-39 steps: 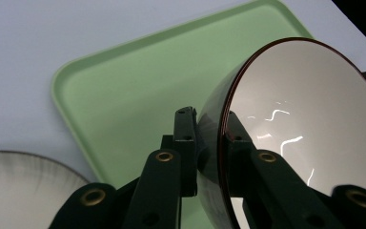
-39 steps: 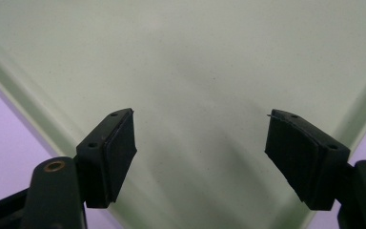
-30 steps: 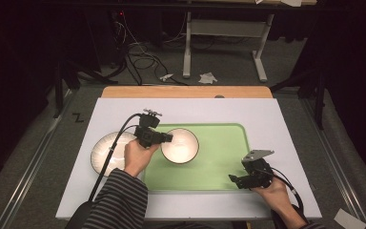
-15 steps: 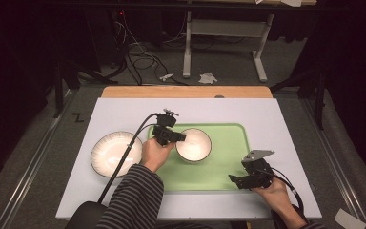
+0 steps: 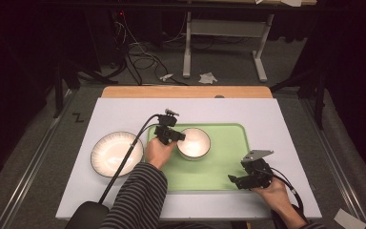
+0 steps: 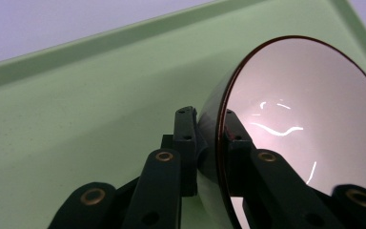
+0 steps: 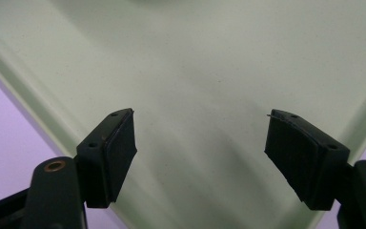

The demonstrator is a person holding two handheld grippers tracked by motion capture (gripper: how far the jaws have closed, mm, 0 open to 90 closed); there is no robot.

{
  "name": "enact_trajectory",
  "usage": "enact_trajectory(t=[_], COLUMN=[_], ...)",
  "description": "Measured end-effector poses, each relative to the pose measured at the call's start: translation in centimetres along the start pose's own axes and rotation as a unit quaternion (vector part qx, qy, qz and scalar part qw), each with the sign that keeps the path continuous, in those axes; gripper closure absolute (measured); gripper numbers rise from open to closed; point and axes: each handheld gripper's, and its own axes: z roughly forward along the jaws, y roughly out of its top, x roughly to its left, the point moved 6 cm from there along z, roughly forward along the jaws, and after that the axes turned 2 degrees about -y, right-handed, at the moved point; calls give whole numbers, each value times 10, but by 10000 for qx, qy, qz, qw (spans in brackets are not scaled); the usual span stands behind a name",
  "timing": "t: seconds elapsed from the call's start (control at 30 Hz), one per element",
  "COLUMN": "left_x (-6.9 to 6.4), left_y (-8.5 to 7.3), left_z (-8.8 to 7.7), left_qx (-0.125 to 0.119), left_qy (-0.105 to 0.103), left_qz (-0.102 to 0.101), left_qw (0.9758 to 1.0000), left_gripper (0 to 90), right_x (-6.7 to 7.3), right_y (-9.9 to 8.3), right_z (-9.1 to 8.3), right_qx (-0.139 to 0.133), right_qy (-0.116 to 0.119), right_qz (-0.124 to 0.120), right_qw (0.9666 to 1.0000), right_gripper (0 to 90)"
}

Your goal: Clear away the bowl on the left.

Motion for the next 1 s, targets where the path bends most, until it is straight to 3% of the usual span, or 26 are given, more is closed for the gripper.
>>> enact_trajectory(t=[0.23,0.33,0.37,0.43,0.63,1.0], left_x=[1,-1,-3,-4,-5,-6], left_y=[-2,-1,-1,-2,-3,-1], left_z=[2,0,-2,-3,-14,-40], left_qx=[-4,-84,-106,-102,-124,-318], left_qy=[22,-121,-128,-97,33,49], left_qz=[57,137,213,277,519,611], left_qw=[10000,9998,9996,9995,9986,9976], left_gripper=[805,708,635,580,487,462], right_x=[-1,0,0,0,0,0], right_y=[0,0,0,0,-1,-1], right_z=[0,1,0,0,1,1], right_qx=[15,13,19,13,35,36], right_qy=[14,18,12,11,32,23], right_qz=[7,20,4,3,11,10], right_qw=[10000,10000,10000,10000,10000,10000], right_gripper=[270,270,270,270,269,269])
